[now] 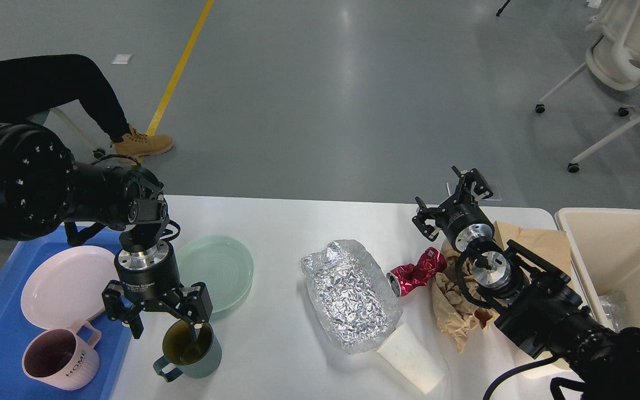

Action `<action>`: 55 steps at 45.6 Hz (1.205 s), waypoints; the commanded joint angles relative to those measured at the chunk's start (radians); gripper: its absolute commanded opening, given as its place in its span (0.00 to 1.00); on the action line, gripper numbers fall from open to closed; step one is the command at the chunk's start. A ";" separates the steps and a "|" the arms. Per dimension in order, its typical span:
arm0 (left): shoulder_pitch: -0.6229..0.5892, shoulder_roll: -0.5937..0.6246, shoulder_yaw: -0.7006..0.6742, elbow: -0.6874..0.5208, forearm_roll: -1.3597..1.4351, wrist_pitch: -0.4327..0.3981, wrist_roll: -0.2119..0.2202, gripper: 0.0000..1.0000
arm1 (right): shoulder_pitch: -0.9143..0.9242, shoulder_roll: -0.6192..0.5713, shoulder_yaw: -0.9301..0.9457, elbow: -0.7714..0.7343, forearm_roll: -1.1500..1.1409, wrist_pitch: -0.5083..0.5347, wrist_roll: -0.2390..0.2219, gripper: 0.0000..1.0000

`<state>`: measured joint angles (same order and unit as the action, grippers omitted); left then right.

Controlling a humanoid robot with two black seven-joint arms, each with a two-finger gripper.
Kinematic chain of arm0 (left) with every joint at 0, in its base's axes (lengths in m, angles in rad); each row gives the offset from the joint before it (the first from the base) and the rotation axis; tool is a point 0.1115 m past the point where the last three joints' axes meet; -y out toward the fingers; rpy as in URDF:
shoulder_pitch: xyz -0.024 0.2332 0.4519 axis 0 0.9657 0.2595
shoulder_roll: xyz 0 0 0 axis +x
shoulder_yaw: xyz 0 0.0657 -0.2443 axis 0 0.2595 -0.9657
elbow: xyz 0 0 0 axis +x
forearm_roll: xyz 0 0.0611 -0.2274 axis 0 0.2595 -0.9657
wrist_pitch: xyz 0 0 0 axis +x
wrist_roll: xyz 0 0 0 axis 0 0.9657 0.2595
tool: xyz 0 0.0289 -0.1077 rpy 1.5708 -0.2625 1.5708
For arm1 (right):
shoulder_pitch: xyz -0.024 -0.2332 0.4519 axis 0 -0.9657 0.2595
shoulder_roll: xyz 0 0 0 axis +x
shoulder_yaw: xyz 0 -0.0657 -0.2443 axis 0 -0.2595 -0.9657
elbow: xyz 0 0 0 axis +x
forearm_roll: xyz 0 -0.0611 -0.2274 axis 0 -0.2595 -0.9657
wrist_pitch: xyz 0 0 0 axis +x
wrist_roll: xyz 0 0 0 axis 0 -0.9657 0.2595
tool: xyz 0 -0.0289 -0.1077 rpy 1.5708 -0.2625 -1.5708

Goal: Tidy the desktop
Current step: 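Move the left gripper over the dark green mug, then lower the left gripper and grasp the dark green mug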

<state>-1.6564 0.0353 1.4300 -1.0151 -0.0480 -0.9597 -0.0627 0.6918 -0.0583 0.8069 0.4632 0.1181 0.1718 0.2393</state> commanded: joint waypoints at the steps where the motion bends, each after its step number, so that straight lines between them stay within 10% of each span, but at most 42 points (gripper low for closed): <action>1: 0.012 0.000 0.001 0.010 0.000 0.000 0.001 0.96 | 0.000 0.000 0.000 0.000 0.000 0.000 0.000 1.00; 55: 0.078 -0.032 0.033 0.052 0.028 0.000 0.003 0.92 | 0.000 0.000 0.000 0.000 0.000 0.000 0.000 1.00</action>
<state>-1.5804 0.0041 1.4449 -0.9635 -0.0200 -0.9599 -0.0608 0.6918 -0.0583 0.8069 0.4633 0.1181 0.1718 0.2393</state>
